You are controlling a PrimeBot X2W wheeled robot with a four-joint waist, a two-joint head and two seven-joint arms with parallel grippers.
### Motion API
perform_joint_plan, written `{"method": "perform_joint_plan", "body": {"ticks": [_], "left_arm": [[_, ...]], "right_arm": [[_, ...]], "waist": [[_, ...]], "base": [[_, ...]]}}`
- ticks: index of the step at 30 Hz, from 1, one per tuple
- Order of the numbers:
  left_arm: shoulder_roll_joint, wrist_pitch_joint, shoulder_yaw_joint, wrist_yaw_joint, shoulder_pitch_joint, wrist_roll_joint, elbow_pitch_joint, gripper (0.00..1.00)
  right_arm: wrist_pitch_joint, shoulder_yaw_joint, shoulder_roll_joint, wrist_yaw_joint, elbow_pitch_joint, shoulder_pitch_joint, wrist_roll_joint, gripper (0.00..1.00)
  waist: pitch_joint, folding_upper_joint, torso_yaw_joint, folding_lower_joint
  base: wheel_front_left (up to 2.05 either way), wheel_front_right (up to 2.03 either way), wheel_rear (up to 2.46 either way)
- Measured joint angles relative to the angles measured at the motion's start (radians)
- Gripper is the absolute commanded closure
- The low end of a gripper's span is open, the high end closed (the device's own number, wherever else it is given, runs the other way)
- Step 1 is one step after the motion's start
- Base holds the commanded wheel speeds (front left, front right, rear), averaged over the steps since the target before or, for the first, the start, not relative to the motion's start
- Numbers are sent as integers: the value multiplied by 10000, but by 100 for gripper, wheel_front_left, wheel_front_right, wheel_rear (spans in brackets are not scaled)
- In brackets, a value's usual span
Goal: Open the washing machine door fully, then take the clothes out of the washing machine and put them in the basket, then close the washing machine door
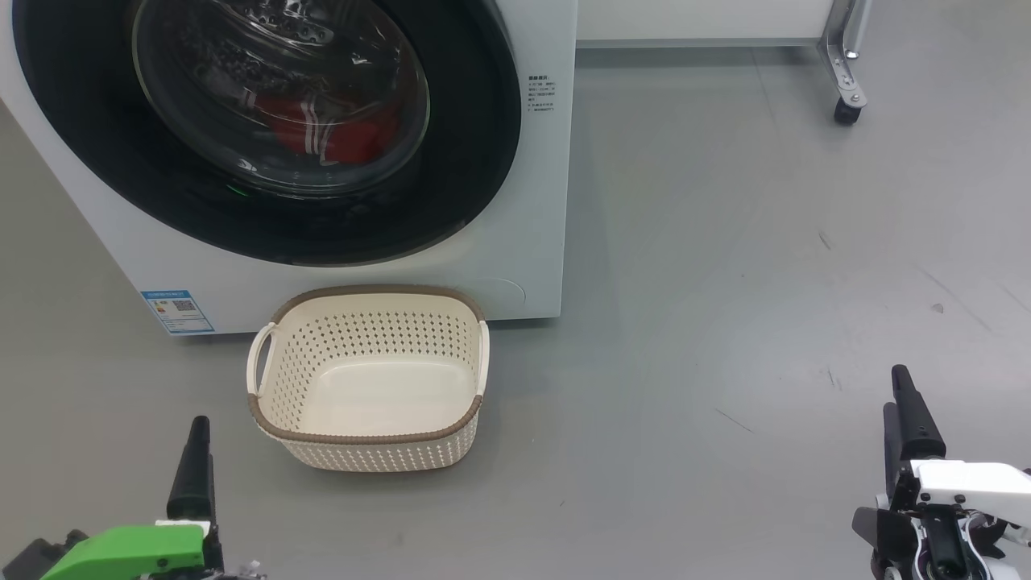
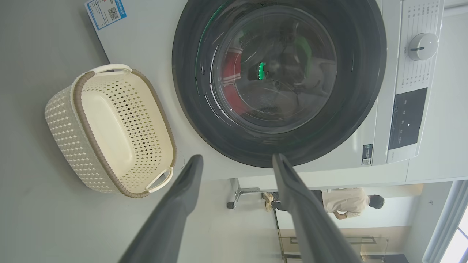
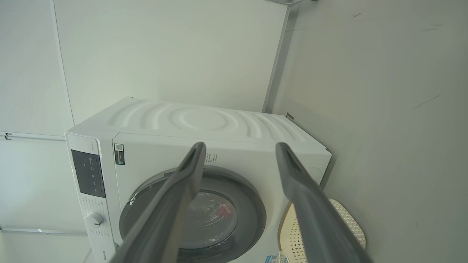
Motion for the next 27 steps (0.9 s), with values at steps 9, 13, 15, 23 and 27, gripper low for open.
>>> {"method": "perform_joint_plan", "body": {"ticks": [9, 13, 15, 23, 27], "left_arm": [[48, -351, 332, -2, -9, 1716, -541, 0], [59, -453, 226, -2, -9, 2383, -711, 0], [67, -531, 178, -2, -9, 2669, -807, 0], [104, -849, 148, -4, -7, 3885, -1166, 0], [115, -965, 151, -4, -7, 4823, -1452, 0]], "right_arm": [[-322, 222, -15, 0, -399, -1, -1060, 0], [-472, 242, -35, 0, -644, -1, -1390, 0], [-495, 280, -61, 0, -742, -1, -1664, 0], [-796, 311, -71, -96, -978, -1, -2531, 0], [-934, 368, -77, -104, -1170, -1, -3037, 0]], "waist": [[-3, 0, 27, 0], [-2, 0, 36, 0], [0, 0, 40, 0], [12, 0, 48, 0], [28, 0, 44, 0]], "base": [[0, 0, 0], [0, 0, 0], [0, 0, 0], [0, 0, 0], [0, 0, 0]]}}
